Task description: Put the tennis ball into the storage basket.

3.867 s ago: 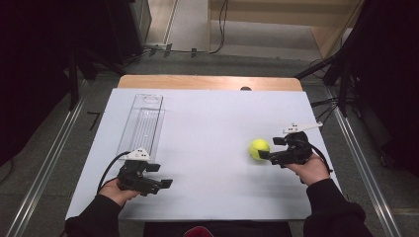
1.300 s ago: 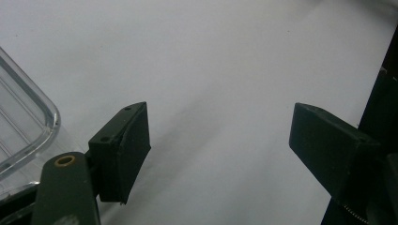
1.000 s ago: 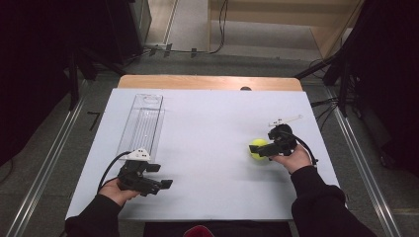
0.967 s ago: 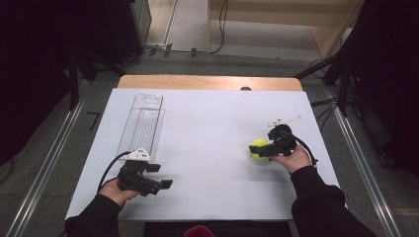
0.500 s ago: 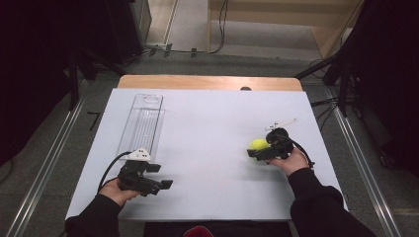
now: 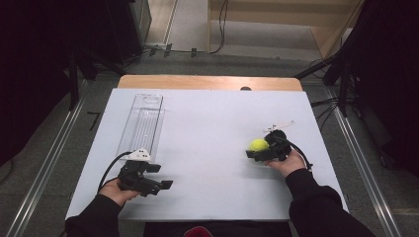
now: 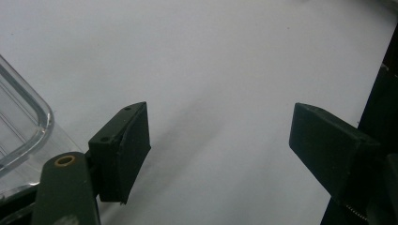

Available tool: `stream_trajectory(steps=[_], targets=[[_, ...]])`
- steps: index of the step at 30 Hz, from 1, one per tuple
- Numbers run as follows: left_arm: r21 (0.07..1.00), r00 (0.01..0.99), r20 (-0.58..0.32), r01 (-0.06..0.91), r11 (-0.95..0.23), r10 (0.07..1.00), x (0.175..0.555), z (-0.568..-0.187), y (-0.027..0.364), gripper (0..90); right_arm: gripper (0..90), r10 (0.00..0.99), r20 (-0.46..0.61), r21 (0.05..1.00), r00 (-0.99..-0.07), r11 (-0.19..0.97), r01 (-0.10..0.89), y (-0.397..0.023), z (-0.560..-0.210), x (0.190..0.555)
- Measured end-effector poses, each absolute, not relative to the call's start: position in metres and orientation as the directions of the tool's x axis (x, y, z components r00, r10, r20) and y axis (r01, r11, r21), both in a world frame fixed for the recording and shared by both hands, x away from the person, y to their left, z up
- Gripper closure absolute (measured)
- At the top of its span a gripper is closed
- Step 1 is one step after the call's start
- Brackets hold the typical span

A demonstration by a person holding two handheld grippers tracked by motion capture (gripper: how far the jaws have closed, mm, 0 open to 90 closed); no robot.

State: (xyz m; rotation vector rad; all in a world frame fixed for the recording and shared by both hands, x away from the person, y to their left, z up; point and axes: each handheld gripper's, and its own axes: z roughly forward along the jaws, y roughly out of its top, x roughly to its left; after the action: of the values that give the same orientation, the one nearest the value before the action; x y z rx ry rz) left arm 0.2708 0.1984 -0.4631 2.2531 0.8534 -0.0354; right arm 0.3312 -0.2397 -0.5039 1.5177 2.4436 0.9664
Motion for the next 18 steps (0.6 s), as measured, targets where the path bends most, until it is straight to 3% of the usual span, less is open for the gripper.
stream_trajectory(steps=[3,4,8,18], targets=[[0.617,0.781,-0.261,0.587,-0.525,0.567,0.2707,-0.4632,0.1983,21.1,7.0,0.838,0.220,0.562,-0.500,0.310,0.767,-0.2400,-0.5055,0.3314],[0.617,0.781,-0.261,0.587,-0.525,0.567,0.2707,-0.4632,0.1983,21.1,13.2,0.836,0.216,0.563,-0.505,0.316,0.764,-0.2401,-0.5056,0.3312],[0.618,0.780,-0.260,0.587,-0.523,0.568,0.2708,-0.4631,0.1983,21.1,22.1,0.824,0.202,0.573,-0.529,0.339,0.746,-0.2400,-0.5059,0.3294],[0.615,0.781,-0.259,0.586,-0.527,0.568,0.2707,-0.4631,0.1980,21.1,22.4,0.820,0.219,0.571,-0.529,0.332,0.751,-0.2406,-0.5055,0.3298]])
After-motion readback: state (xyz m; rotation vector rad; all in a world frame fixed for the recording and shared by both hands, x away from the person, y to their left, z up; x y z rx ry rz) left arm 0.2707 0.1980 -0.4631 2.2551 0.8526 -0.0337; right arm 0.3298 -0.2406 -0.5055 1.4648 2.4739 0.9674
